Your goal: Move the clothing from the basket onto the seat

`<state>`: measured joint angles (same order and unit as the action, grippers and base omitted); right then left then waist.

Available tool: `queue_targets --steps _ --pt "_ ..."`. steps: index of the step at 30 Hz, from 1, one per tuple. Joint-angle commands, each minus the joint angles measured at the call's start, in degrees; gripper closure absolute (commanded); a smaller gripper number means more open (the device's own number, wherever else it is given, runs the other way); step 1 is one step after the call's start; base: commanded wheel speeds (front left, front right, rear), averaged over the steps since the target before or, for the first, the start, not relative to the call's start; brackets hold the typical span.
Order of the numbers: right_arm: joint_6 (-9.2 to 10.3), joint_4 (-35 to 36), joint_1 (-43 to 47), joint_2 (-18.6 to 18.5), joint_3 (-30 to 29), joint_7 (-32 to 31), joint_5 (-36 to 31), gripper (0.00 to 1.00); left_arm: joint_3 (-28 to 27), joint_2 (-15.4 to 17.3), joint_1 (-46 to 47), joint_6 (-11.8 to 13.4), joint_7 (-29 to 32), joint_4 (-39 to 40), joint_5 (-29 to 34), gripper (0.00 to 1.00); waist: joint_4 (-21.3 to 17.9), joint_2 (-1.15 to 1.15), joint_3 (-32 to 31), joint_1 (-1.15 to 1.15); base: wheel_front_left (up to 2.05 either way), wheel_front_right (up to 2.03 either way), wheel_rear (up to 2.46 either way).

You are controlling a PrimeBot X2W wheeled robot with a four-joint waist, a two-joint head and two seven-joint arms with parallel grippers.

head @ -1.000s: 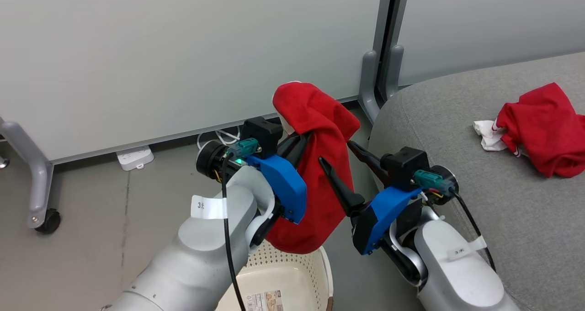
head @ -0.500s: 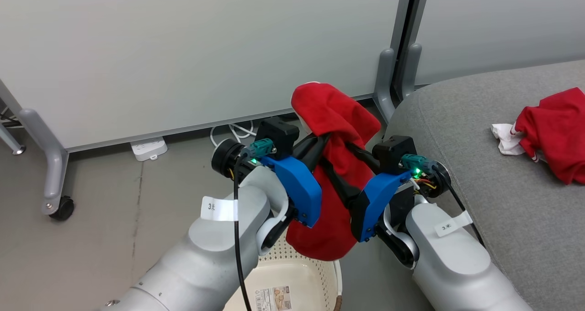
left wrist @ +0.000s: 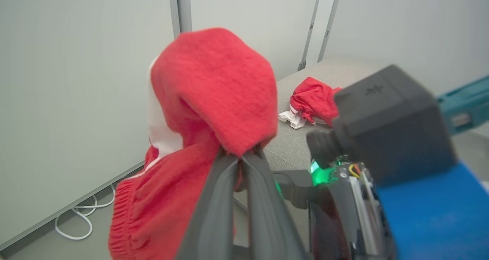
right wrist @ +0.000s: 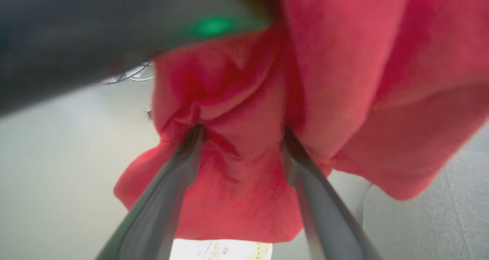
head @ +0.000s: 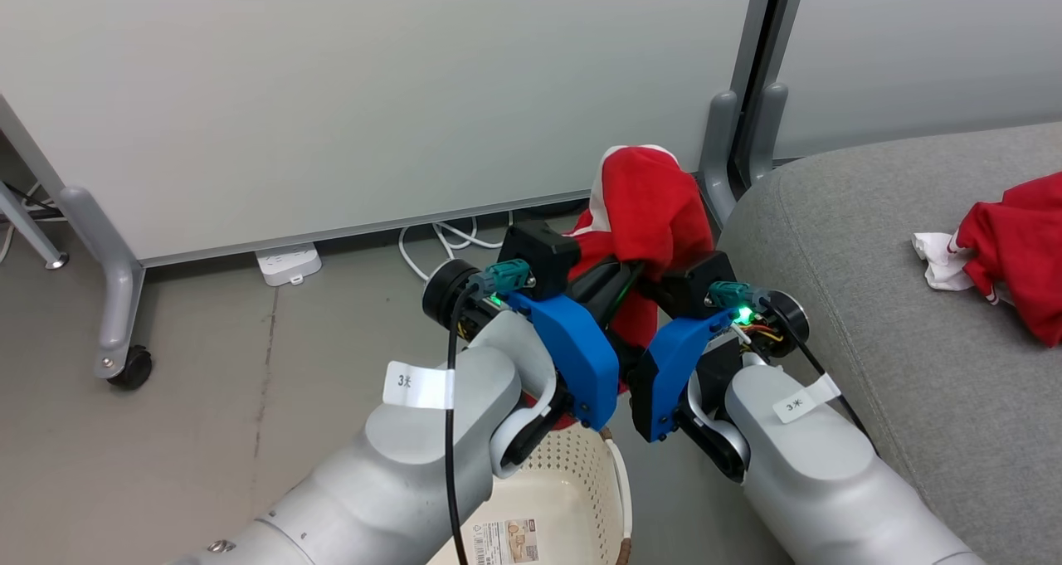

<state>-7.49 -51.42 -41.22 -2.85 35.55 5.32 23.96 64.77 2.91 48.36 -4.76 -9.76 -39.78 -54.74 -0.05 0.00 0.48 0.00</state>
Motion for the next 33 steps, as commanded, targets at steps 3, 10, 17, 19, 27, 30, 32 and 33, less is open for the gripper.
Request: queue_targets --steps 3,10,17,19,27,30,32,33 --pt "-0.01 -0.81 -1.79 -0.07 1.24 1.77 1.16 0.00 0.78 -0.01 1.14 0.03 -0.49 0.20 -1.15 1.00 0.05 0.00 -0.06 0.00 0.00 0.00 0.00" --pt "-0.01 -2.34 -2.77 -0.07 3.44 4.60 3.02 1.00 1.62 -0.01 1.58 0.19 -1.49 -1.24 -2.85 1.00 -0.13 0.00 -0.24 0.00 0.00 0.00 0.00" --pt "-0.01 -3.39 -2.98 -0.07 5.01 6.39 4.63 1.00 1.07 -0.01 2.26 0.33 -2.67 -4.12 -3.98 1.00 -0.71 0.00 -0.30 0.00 0.00 0.00 0.00" --pt "-0.01 -3.69 -3.04 -0.07 5.35 6.67 5.01 1.00 1.09 -0.01 2.28 0.23 -3.02 -4.72 -4.22 1.00 -0.89 0.00 -0.38 0.00 0.00 0.00 0.00" --pt "-0.01 -4.57 -3.51 -0.07 6.33 7.45 6.02 1.00 1.64 -0.01 2.60 0.00 -3.66 -5.89 -4.98 1.00 -1.30 0.00 -0.52 0.00 0.00 0.00 0.00" --pt "-0.01 -4.71 -3.51 -0.07 6.81 7.58 6.46 1.00 1.90 0.00 2.75 0.02 -3.92 -6.14 -5.18 1.00 -1.34 0.00 -0.55 0.00 0.00 0.00 0.00" --pt "-0.01 -4.85 -3.61 -0.07 7.06 7.75 6.67 1.00 2.02 -0.01 2.85 0.01 -3.98 -6.25 -5.26 1.00 -1.37 0.00 -0.58 0.00 0.00 0.00 0.00" --pt "-0.01 -4.97 -3.65 -0.07 7.17 7.83 6.85 1.00 2.13 -0.01 2.89 0.00 -4.06 -6.31 -5.25 1.00 -1.38 0.00 -0.60 0.00 0.00 0.00 0.00"
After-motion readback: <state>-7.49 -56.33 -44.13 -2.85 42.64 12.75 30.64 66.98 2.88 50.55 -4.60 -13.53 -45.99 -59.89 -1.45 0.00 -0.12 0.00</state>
